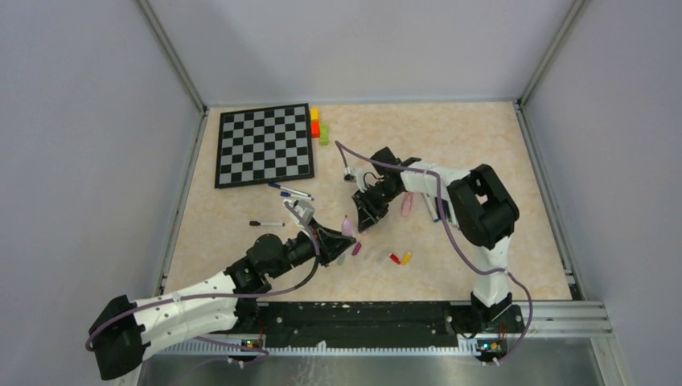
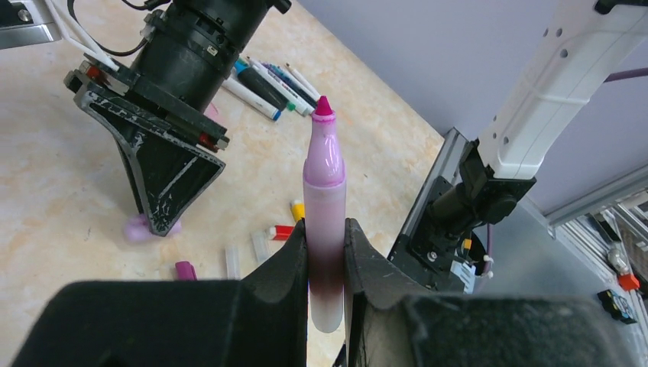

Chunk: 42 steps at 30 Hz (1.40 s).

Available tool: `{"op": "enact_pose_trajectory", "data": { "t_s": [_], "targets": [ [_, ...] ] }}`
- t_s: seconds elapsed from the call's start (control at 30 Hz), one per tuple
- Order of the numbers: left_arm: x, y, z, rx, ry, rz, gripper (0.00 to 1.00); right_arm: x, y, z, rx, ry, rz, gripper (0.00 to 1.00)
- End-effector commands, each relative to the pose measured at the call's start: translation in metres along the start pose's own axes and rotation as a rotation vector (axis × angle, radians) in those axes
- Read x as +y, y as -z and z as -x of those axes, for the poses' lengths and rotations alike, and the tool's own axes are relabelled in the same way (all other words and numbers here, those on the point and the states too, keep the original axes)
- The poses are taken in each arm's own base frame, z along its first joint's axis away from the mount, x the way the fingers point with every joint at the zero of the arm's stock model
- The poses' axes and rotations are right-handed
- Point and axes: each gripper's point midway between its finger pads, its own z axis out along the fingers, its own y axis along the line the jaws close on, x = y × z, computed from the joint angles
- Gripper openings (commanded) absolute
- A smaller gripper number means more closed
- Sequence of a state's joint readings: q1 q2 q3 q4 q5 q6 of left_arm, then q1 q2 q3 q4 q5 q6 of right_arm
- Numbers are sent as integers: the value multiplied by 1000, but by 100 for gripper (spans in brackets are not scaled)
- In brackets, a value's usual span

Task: Open the pen caps
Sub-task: Place the pen cap at the center of the board, then place the pen at the center of the board.

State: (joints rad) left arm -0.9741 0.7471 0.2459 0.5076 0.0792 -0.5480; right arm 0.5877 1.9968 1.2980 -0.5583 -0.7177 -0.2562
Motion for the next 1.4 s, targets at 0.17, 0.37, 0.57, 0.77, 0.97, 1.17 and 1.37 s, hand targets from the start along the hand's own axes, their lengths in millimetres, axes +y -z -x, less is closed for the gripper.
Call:
{"op": "enact_pose_trajectory", "data": {
  "t_s": [0.17, 0.37, 0.57, 0.77, 0.97, 1.17, 1.37],
  "targets": [
    [6, 2, 9, -32, -2, 44, 0, -19, -15, 61, -122, -88, -38, 36],
    [7, 0, 8, -34, 22, 47, 0, -8, 17, 82, -182, -16, -34, 37],
    [17, -14, 4, -41, 139, 108, 2, -9, 102, 71, -303, 41, -69, 37],
    [26, -28, 10, -82, 199, 154, 8, -9, 177, 30, -496, 111, -191, 38],
    [51, -47, 27, -87, 235, 249, 0, -17, 239, 2, -707, 102, -348, 52],
    [125, -75, 31, -52, 402, 518, 0, -29, 263, -14, -776, 44, -413, 52],
    [184, -124, 58, 29, 343, 652, 0, -36, 266, -20, -777, 11, -421, 52]
  ]
}}
